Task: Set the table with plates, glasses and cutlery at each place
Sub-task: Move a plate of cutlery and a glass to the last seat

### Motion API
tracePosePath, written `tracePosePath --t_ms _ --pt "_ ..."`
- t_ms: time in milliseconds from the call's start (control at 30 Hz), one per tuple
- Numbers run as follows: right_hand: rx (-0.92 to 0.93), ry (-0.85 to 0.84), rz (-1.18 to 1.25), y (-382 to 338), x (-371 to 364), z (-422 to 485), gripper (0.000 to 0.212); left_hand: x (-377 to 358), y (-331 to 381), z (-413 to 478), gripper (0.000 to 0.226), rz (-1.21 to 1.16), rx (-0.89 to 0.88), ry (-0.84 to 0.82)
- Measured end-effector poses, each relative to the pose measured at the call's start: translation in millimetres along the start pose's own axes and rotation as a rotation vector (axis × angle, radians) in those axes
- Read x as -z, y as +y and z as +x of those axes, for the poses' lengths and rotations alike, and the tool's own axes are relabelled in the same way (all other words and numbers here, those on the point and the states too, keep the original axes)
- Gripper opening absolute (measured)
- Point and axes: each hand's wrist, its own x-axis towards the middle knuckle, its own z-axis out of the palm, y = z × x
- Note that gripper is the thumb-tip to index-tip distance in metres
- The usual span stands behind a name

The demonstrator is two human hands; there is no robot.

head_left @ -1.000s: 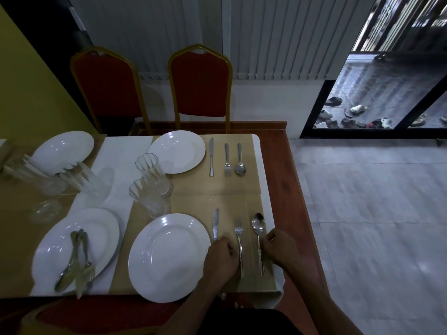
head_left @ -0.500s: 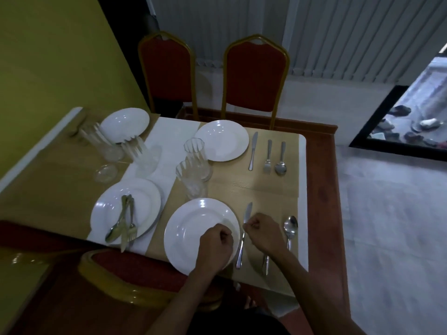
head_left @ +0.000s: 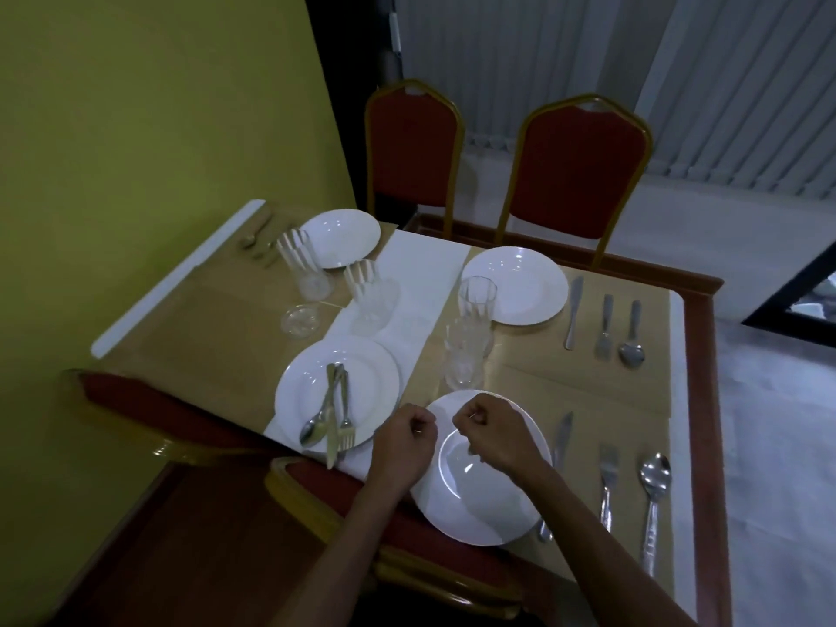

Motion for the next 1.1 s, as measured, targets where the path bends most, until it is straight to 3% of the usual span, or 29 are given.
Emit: tracePosePath --t_ms 300,433,533,633,733,867,1100 --pt "-0.008 -0.013 -0.008 -52.0 -77.3 17.8 0.008 82.3 -60.1 46.1 0.006 -0.048 0.039 -0.041" --pt "-0.099 0.01 -0.055 -58.3 -111.3 37.4 0.009 122.0 -100.8 64.6 0.006 -0.047 0.106 -0.063" --pt "-0.178 0.038 -0.114 -55.3 -137.4 57.6 0.03 149.7 -129.6 81.8 0.005 -0.023 0.118 -0.033" --pt "-0.217 0.087 -0.192 -52.5 -155.1 72.5 0.051 170.2 -149.3 96.9 0.023 0.026 0.181 -0.01" --pt "-0.24 0.102 -0.185 -57.3 -162.7 75.9 0.054 179.3 -162.2 108.7 0.035 0.044 0.208 -0.01" --pt "-0.241 0.095 -0.189 -59.2 -162.7 79.3 0.054 175.2 -167.6 121.4 0.025 0.086 0.208 -0.035" --pt "-0.241 0.072 -0.245 -57.5 -157.9 93.0 0.054 169.6 -162.5 129.6 0.03 0.027 0.272 -0.097"
